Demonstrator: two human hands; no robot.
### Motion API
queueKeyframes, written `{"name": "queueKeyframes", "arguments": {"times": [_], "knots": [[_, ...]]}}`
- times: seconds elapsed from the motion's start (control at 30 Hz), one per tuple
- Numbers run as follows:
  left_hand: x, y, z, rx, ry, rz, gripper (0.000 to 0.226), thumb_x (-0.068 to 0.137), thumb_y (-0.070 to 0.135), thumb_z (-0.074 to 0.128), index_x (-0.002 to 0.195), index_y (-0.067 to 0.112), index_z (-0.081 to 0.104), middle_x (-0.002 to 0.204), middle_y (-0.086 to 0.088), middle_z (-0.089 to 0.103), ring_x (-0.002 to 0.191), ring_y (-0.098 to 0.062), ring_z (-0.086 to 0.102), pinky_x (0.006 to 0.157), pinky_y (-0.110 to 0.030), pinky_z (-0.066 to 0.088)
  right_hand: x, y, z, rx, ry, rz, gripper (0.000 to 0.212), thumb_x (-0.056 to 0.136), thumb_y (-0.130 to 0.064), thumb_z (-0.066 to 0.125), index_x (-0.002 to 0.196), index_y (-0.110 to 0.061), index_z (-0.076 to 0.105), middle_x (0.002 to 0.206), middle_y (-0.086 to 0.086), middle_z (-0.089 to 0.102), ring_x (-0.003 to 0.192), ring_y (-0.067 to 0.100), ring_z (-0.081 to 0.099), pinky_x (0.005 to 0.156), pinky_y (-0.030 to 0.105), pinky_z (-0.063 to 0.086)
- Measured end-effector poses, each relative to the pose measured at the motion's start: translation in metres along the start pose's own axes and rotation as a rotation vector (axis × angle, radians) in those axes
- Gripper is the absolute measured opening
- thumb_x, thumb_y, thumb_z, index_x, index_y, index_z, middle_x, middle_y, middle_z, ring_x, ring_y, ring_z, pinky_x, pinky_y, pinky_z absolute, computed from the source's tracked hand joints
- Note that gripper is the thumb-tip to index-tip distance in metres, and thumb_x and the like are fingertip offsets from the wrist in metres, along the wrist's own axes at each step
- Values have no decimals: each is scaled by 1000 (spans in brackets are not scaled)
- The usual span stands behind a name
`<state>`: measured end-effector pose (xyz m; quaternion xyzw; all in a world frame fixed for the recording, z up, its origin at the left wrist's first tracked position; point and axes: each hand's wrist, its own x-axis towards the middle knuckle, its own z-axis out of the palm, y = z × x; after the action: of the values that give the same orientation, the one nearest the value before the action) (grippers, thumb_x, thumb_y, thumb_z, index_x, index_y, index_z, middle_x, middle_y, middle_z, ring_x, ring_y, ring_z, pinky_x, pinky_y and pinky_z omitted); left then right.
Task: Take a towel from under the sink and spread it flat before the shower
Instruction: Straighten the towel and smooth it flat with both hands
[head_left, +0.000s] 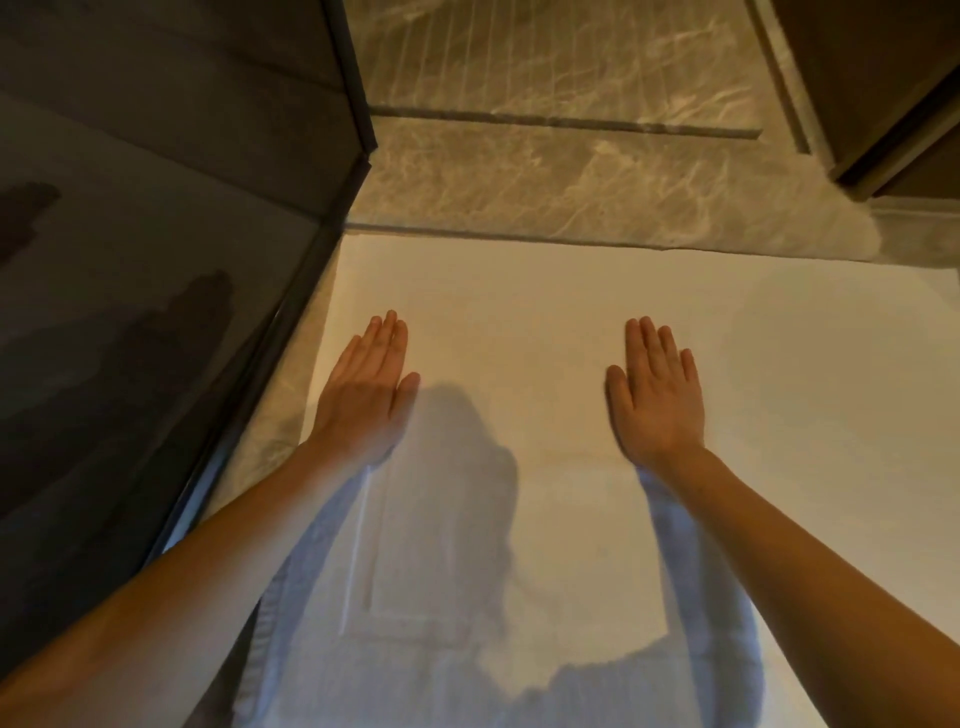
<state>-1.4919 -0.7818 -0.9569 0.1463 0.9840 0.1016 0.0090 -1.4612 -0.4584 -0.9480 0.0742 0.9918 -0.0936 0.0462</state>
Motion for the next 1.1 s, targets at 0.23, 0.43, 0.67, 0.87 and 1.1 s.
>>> {"name": "queueKeyframes", "arguments": {"times": [0.23, 0.43, 0.67, 0.87, 1.1], "knots": [[-52, 67, -8, -21, -52, 108, 59, 102, 41, 11, 153, 12, 4, 162, -4, 5, 149, -17, 1, 121, -37, 3, -58, -126, -2, 233, 12, -216, 59, 102, -39, 18, 155, -13, 16, 162, 4, 14, 150, 21, 5, 122, 37, 2], [-84, 59, 13, 42, -154, 112, 62, 102, 38, 23, 153, 12, 0, 162, -4, -1, 149, -13, -5, 122, -34, 1, -86, -155, 35, 146, -105, -300, 59, 103, -37, 18, 155, -12, 7, 163, 6, 10, 151, 20, 3, 122, 35, -1], [-103, 14, -2, 29, -134, 64, 63, 100, 38, 21, 152, 3, 18, 160, -12, 13, 148, -23, 12, 120, -35, 7, -91, -69, 31, 36, -50, -179, 63, 100, -45, 14, 156, -17, 9, 163, 4, 8, 150, 21, 4, 121, 37, 0], [-117, -7, -7, 46, -167, -43, 64, 100, 39, 21, 153, 6, 8, 162, -13, 6, 149, -21, 4, 120, -35, 2, -99, -21, 23, -1, -8, 16, 64, 100, -42, 16, 156, -11, 6, 163, 8, 7, 150, 23, 3, 122, 42, 4], [-156, 61, -3, 11, -222, 146, 62, 103, 40, 21, 154, 10, 4, 162, -8, 0, 150, -19, -3, 121, -36, -3, -141, -143, 26, 183, -26, -209, 60, 101, -39, 20, 154, -9, 20, 161, 10, 17, 150, 26, 9, 122, 43, 7]]}}
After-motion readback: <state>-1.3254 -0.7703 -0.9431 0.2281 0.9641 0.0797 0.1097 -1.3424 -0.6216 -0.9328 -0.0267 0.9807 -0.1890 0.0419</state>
